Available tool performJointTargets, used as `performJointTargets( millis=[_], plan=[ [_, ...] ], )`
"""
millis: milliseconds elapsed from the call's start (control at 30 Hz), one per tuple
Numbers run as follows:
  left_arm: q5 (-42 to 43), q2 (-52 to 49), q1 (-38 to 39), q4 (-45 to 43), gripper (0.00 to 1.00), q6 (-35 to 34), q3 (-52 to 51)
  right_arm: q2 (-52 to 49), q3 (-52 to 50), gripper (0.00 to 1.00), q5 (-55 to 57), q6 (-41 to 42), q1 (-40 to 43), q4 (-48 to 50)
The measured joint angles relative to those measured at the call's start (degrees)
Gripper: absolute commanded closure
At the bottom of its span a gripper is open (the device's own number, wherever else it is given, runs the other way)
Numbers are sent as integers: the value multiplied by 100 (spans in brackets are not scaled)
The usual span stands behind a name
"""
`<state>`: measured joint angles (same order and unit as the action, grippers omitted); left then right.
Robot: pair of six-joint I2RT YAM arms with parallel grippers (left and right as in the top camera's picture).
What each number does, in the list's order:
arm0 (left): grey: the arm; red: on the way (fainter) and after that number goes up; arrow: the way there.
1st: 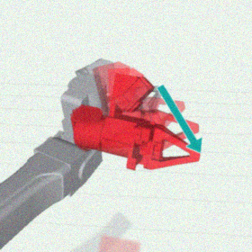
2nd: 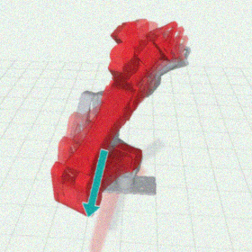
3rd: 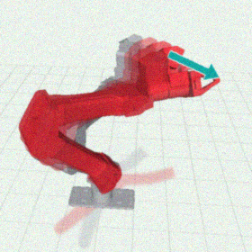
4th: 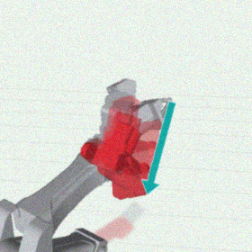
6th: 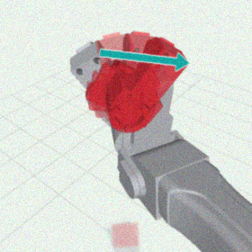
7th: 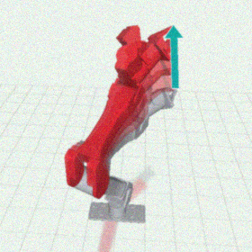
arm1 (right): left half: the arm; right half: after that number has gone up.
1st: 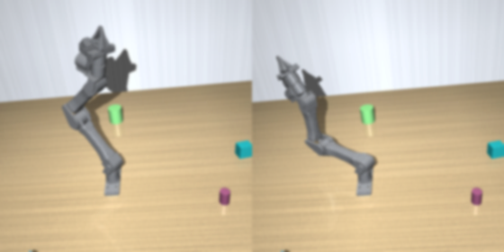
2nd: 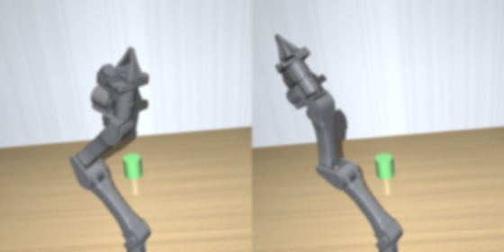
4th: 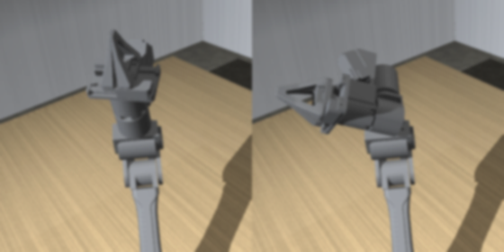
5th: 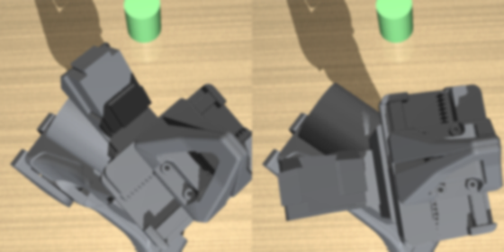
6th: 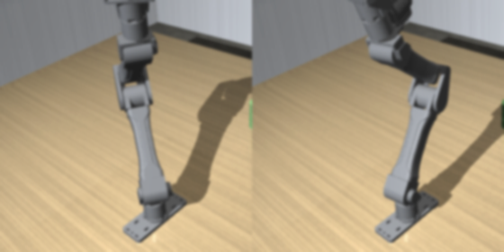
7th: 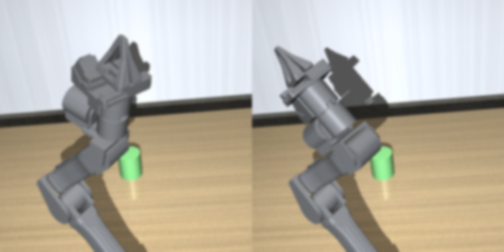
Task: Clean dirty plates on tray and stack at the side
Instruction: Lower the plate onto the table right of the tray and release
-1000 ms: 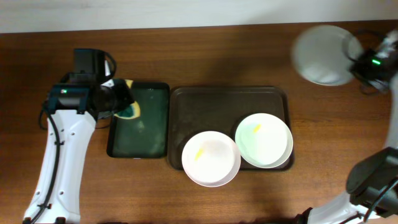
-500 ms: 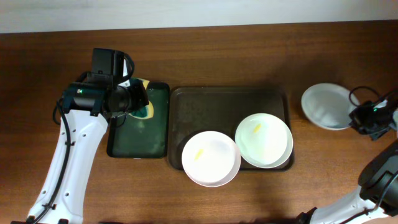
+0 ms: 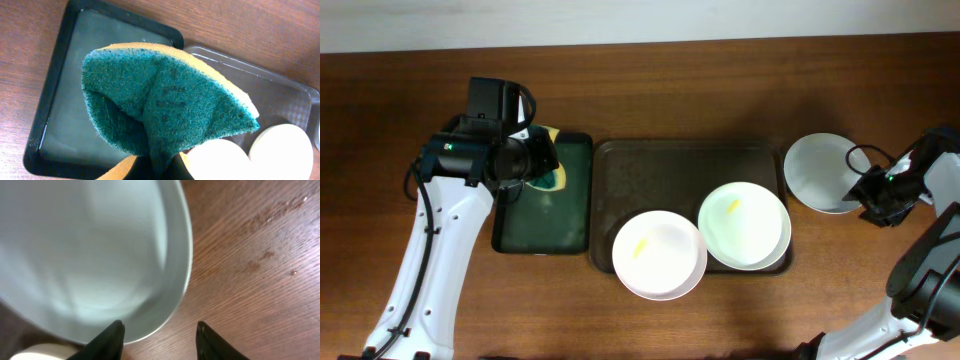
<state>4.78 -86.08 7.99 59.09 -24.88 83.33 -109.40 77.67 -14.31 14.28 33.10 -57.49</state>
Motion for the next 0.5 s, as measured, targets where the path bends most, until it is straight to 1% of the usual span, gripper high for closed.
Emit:
performJointTargets(
  millis=[67,133,200,233,300,367,467,500],
  plan=[
    [-59,-2,0,2,100,15,0,7,520,51,-44,-155,-87,-634],
    [-76,-2,0,2,100,20,0,146,1106,50,-223,-470,-378,-1467],
    [-76,-2,0,7,100,20,0,424,1377,50,-417,-835,-807,-2144],
    [-85,-2,0,13,100,20,0,625,1434,55,-507,-1034,-1147,-2441],
    [-92,-2,0,24,100,20,0,846,1436,58,-588,-1248,-1718,-2793],
    [-96,0,0,37,100,20,0,957,1257,60,-640,-1379,-2140,-2815],
    [-111,0,0,116,100,20,-7,1539,9,57,-713,-1405,-2898,-2658],
    [-114,0,0,133,100,20,-11,1812,-369,54,-748,-1318,-3110,-2483]
  ],
)
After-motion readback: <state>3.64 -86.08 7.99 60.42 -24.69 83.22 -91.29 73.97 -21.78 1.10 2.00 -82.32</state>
